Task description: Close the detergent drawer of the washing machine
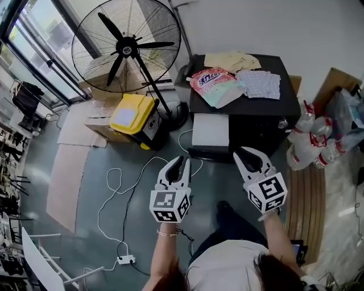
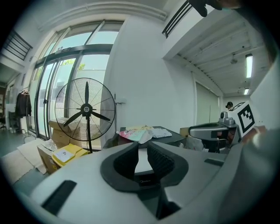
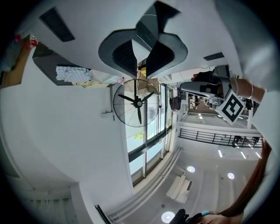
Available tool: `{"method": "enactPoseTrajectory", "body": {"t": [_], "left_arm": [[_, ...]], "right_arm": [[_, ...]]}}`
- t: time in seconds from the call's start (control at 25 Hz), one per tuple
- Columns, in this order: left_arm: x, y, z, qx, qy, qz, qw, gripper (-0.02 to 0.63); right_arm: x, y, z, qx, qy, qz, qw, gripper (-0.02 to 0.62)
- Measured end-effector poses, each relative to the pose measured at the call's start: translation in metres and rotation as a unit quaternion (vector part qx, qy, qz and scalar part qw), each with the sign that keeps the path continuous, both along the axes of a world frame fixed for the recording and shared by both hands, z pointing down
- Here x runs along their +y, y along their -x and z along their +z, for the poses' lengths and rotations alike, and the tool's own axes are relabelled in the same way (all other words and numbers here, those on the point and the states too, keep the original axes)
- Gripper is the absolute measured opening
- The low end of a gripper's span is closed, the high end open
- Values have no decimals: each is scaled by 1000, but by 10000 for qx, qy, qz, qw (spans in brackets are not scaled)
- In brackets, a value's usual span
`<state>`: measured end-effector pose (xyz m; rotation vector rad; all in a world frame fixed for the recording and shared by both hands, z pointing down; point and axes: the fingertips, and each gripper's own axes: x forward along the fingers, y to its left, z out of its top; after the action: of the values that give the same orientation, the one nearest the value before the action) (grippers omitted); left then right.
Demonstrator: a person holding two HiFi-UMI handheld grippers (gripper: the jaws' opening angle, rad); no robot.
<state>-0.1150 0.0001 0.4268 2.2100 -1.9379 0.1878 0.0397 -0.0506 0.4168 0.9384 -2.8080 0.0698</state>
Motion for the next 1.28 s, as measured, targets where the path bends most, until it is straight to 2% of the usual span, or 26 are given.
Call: {"method": "enactPoseTrajectory", "body": {"t": [0.2, 0.4, 0.68, 0.88, 1.28], "left_arm": [[-6, 17, 19, 152, -2, -205, 9997, 84], [-19, 26, 49, 146, 224, -188, 9995, 94], [-36, 38, 89, 93, 328, -146, 9993, 110], [-47, 43, 120, 140, 598, 13, 9981, 124], [-68, 49, 171, 344, 1051, 70, 9938, 143]], "right_arm": [[-10, 6, 25, 232, 164, -90, 9996, 86], [-19, 8, 53, 465, 360, -141, 9982, 97], [-32, 11, 93, 766, 619, -190, 9950, 118], [-40, 13, 115, 922, 835, -215, 9920, 130], [-53, 17, 167, 1280, 1250, -315, 9834, 133]]}}
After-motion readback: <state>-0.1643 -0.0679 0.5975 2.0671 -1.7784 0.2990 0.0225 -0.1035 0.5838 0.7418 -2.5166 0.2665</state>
